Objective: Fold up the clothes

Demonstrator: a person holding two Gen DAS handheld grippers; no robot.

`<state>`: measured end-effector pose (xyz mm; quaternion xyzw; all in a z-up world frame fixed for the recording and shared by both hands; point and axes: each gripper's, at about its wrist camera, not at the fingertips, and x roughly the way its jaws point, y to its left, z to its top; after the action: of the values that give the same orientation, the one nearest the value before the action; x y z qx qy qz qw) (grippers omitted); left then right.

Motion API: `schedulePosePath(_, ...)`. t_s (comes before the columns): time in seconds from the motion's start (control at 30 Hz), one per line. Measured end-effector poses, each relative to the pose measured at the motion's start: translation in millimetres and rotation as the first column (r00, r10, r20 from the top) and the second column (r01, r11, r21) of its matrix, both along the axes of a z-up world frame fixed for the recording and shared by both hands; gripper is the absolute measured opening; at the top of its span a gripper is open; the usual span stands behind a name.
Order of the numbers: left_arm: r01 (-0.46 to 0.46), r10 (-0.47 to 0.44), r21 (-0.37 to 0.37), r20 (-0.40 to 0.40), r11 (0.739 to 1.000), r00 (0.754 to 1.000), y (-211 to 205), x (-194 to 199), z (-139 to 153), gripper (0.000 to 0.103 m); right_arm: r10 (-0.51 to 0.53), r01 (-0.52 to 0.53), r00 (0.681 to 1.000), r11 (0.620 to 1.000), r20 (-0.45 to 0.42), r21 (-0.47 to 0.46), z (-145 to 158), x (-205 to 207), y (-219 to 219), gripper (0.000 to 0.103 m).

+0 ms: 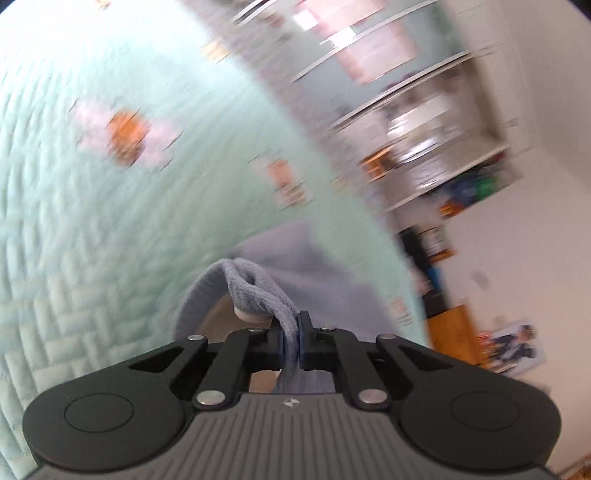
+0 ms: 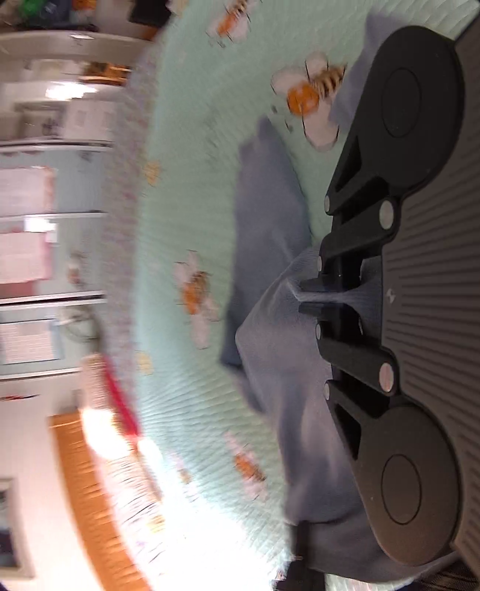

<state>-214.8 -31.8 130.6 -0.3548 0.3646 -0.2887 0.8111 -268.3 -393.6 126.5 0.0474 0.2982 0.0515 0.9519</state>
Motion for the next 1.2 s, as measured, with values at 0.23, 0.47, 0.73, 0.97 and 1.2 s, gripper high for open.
schedulePosePath(0.23, 0.213, -0.214, -0.040, -0.020, 0.976, 0.977, 7, -35, -4, 0.032, 0.120, -0.118, 0.990, 0.993, -0.078, 0.030, -12, -114, 7, 0.003)
schedulePosePath(0.47, 0.234, -0.238, -0.045, -0.168, 0.971, 0.957, 8, -48, -40, 0.056, 0.149, -0.147, 0.960, 0.989, -0.239, 0.029, -44, -140, 11, 0.003)
schedulePosePath(0.73, 0.137, -0.138, -0.010, -0.097, 0.990, 0.986, -3, -27, -38, 0.007, 0.221, -0.188, 0.954, 0.968, -0.202, 0.167, -6, -112, -16, 0.014)
schedulePosePath(0.97, 0.322, -0.321, -0.010, 0.082, 0.947, 0.944, -46, -56, -11, 0.005, 0.049, -0.034, 0.998, 0.952, -0.044, 0.303, 36, -13, -43, 0.038)
schedulePosePath(1.2, 0.392, -0.393, 0.033, 0.082, 0.919, 0.916, -63, -86, -7, 0.005, 0.152, -0.087, 0.967, 0.951, -0.203, 0.298, 5, 150, 26, 0.054)
